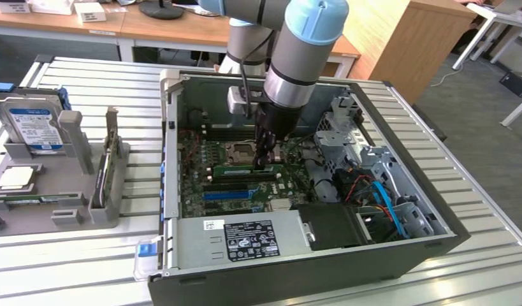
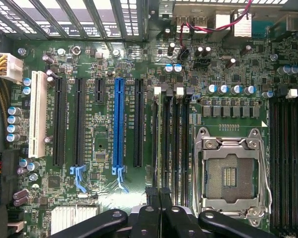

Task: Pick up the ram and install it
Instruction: 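Insert the ram into the slot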

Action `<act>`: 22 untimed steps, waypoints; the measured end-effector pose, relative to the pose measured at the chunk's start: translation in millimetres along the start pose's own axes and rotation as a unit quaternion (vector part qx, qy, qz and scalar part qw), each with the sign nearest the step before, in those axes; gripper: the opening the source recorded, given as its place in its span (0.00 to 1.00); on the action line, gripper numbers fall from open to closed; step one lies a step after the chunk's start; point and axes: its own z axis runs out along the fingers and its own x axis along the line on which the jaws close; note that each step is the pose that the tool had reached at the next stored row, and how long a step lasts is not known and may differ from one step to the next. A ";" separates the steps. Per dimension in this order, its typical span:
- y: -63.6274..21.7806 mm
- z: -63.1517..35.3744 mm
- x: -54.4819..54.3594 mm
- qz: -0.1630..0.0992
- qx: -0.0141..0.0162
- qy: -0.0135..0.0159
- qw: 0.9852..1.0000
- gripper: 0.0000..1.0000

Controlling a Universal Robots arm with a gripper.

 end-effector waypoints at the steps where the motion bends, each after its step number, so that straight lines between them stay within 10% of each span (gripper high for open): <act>1: -0.1 0.0 0.0 0.000 0.000 0.000 1.000 0.12; 22: -0.3 2.2 0.7 0.000 0.000 0.000 1.000 0.12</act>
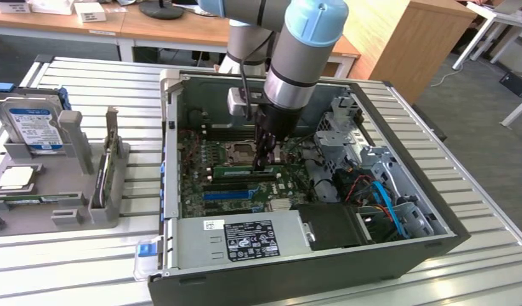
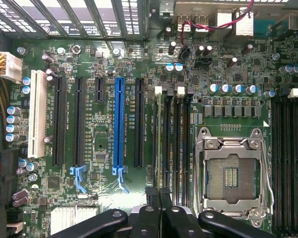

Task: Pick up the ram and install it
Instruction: 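Insert the ram into the slot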

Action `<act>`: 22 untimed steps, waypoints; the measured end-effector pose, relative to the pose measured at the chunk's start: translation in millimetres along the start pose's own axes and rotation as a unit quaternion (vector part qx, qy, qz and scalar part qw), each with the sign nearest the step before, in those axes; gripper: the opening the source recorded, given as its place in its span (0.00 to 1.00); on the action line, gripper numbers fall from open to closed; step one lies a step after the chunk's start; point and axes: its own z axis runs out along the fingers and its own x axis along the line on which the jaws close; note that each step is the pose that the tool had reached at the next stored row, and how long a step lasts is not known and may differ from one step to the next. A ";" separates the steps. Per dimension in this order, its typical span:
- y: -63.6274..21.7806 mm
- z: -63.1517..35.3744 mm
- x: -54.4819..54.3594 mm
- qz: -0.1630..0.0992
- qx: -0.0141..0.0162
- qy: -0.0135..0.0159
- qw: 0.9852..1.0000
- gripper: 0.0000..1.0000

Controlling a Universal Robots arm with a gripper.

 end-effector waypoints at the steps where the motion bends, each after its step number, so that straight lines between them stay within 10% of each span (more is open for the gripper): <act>1: 0.0 0.2 0.0 0.000 0.000 0.000 1.000 0.12; 22: -0.1 1.6 0.0 0.000 0.000 0.000 1.000 0.12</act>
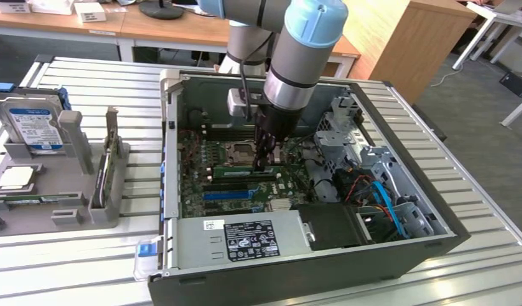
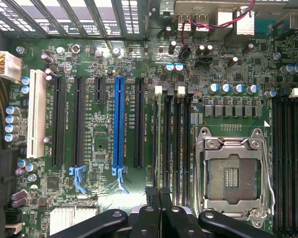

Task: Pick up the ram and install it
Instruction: 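Insert the ram into the slot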

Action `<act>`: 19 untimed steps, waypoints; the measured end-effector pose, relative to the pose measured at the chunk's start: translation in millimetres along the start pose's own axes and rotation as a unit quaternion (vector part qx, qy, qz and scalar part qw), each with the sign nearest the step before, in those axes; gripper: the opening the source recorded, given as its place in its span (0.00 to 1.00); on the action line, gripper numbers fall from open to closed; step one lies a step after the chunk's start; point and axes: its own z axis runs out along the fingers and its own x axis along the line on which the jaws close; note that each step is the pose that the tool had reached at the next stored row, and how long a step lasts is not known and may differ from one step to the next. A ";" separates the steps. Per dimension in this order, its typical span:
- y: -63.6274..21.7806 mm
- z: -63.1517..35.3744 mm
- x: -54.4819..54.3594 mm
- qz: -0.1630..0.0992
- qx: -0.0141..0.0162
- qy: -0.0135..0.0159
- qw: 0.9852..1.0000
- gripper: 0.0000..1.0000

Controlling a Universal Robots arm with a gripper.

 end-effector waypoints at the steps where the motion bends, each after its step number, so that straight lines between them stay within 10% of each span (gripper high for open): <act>1: 0.0 0.0 0.0 0.000 0.000 0.000 1.000 0.12; 19: 0.0 0.9 -0.3 0.000 0.000 0.000 1.000 0.12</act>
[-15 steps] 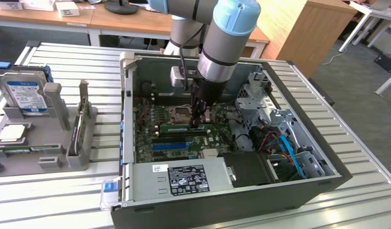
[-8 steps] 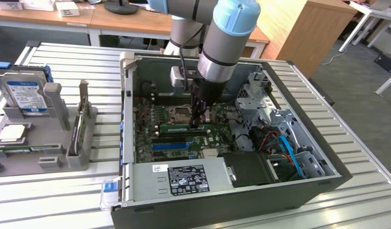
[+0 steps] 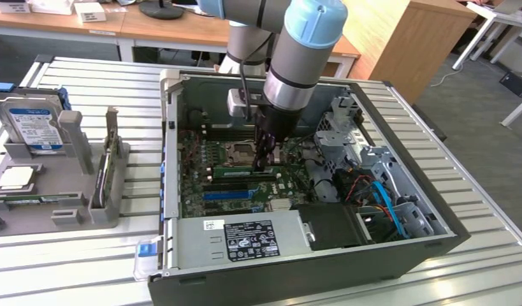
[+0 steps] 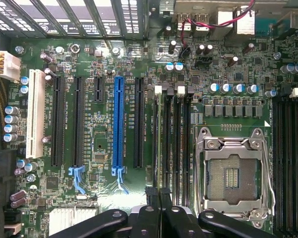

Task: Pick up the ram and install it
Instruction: 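Insert the ram into the slot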

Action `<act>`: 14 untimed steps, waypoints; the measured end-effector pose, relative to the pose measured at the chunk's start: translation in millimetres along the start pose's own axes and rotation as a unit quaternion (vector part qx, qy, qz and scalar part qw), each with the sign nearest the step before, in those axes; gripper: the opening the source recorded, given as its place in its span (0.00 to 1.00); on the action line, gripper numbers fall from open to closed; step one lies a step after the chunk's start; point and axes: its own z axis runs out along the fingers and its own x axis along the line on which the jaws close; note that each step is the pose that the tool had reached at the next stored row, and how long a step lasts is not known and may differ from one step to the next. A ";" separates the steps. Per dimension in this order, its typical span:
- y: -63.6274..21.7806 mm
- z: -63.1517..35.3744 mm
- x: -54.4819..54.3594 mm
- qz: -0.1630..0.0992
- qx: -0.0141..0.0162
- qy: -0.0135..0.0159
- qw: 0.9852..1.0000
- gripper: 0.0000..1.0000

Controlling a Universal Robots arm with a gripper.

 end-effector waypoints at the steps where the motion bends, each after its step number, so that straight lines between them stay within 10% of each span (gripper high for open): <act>1: 0.0 0.1 0.0 0.000 0.000 0.000 1.000 0.12; 14: 0.0 0.5 0.0 0.000 0.000 0.000 1.000 0.12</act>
